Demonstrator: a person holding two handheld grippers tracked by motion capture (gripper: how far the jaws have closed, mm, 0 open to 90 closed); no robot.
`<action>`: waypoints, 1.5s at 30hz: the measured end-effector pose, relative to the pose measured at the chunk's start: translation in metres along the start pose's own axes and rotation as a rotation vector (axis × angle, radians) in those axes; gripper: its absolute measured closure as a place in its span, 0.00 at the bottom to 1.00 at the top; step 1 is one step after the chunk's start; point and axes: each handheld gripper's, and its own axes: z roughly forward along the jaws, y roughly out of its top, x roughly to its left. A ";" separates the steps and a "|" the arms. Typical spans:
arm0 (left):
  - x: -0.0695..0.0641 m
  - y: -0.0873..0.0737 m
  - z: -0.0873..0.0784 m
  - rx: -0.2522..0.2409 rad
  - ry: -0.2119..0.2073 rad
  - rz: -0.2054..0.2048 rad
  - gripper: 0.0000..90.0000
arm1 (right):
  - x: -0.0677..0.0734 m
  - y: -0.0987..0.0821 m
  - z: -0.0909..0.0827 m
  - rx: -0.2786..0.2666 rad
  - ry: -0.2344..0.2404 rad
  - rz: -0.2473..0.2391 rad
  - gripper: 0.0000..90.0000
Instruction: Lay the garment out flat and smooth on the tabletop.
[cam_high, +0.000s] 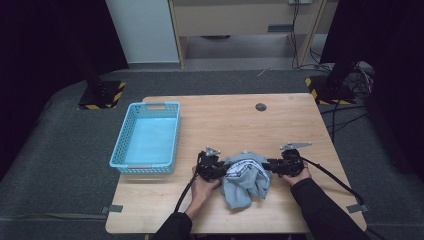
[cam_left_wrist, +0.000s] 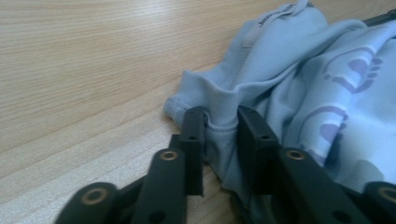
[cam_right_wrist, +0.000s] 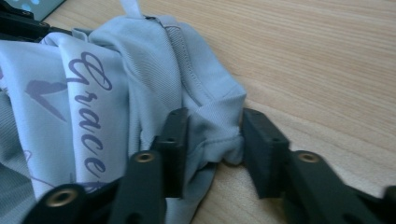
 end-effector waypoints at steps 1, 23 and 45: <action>-0.001 0.000 0.000 0.004 0.001 0.006 0.85 | 0.000 0.000 0.000 0.002 -0.002 0.002 0.76; -0.015 0.053 -0.062 -0.178 0.046 0.094 0.91 | 0.020 0.048 -0.063 -0.237 -0.038 -0.086 0.91; -0.001 0.144 -0.036 -0.234 0.310 0.188 0.89 | -0.003 0.144 -0.026 -0.447 -0.243 0.007 0.91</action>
